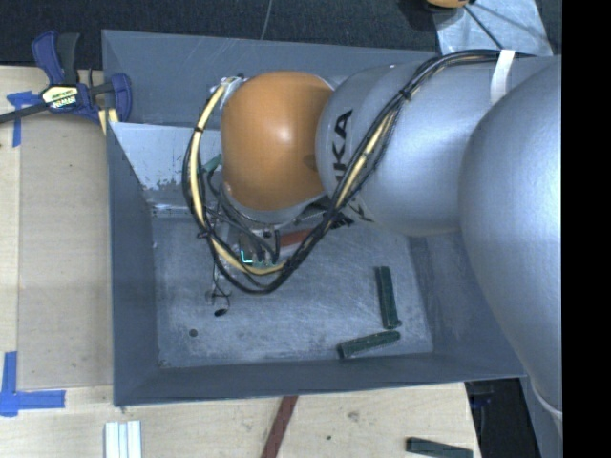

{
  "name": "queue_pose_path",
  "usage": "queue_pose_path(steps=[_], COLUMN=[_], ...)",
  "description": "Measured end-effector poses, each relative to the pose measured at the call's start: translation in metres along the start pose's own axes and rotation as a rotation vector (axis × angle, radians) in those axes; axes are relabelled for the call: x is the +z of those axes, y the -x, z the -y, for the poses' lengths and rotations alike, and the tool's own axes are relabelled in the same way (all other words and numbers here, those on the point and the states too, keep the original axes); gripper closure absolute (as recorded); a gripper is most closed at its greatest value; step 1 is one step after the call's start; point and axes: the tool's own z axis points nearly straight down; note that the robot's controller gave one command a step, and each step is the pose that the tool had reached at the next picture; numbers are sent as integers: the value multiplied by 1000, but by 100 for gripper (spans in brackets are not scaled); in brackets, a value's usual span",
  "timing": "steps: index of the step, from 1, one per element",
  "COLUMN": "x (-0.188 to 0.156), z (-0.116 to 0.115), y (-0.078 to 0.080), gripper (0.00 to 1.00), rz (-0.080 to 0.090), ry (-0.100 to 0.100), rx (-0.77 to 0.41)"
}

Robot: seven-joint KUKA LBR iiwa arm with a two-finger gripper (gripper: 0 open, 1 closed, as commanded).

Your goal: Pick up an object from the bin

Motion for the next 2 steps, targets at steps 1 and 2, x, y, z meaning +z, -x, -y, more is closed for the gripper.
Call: queue_pose_path(steps=[1,2], x=[-5,-8], z=[1,31], y=[2,35], gripper=[0,0], rz=[8,8], ry=[2,3], rx=[3,-71])
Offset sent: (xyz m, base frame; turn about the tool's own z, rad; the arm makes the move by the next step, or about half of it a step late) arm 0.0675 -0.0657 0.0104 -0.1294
